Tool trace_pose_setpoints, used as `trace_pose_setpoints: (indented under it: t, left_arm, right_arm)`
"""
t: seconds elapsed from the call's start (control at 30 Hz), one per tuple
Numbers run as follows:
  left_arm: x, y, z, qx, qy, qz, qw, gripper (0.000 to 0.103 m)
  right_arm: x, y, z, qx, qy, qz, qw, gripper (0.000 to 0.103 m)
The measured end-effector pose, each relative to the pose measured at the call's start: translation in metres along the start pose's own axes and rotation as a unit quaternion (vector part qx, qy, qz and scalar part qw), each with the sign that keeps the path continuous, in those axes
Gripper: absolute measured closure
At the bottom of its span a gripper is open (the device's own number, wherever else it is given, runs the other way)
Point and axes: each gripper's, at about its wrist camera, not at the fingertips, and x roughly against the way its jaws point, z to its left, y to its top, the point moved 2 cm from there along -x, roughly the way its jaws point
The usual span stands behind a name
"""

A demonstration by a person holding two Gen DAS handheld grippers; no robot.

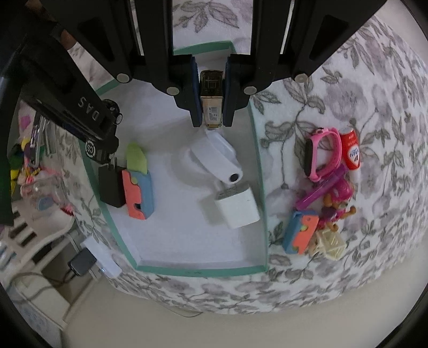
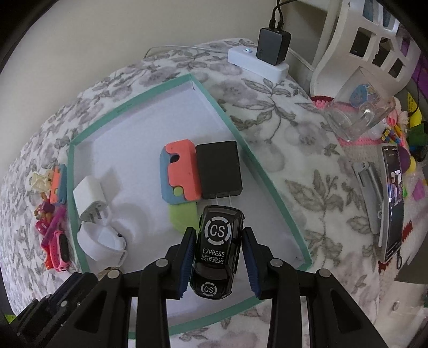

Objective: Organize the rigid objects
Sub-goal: 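Carry the harmonica and black car into the tray and open both tools, then move both tools back toward the remaining objects beside the tray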

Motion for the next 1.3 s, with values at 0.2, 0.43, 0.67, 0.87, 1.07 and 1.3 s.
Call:
trace_pose_setpoints:
  t: [0.2,0.43,0.67,0.87,1.07,1.3]
  left_arm:
    - [0.000,-0.001,-0.015,-0.035,0.022,-0.012,0.9991,0.087]
    - [-0.009,0.002,-0.013,-0.026,0.019,-0.015,0.9994,0.087]
    - [-0.021,0.004,-0.008,-0.011,0.015,-0.007,0.9998,0.086]
    - [-0.024,0.005,-0.005,0.002,0.011,0.008,0.9999,0.080]
    - [-0.025,0.006,0.006,0.031,0.000,0.027,0.9992,0.055]
    - [-0.013,0.009,0.011,0.040,-0.016,0.019,0.9989,0.054]
  right_arm:
    - [-0.004,0.000,-0.002,-0.004,-0.005,0.007,1.000,0.065]
    - [-0.010,-0.002,-0.004,-0.008,-0.009,0.015,1.000,0.065]
    - [-0.012,-0.003,-0.004,-0.014,-0.009,0.017,1.000,0.064]
    - [-0.014,-0.004,-0.004,-0.014,-0.010,0.022,1.000,0.064]
    - [-0.012,-0.004,-0.003,-0.013,-0.014,0.020,1.000,0.057]
    - [-0.002,0.001,-0.003,-0.015,-0.014,0.001,1.000,0.051]
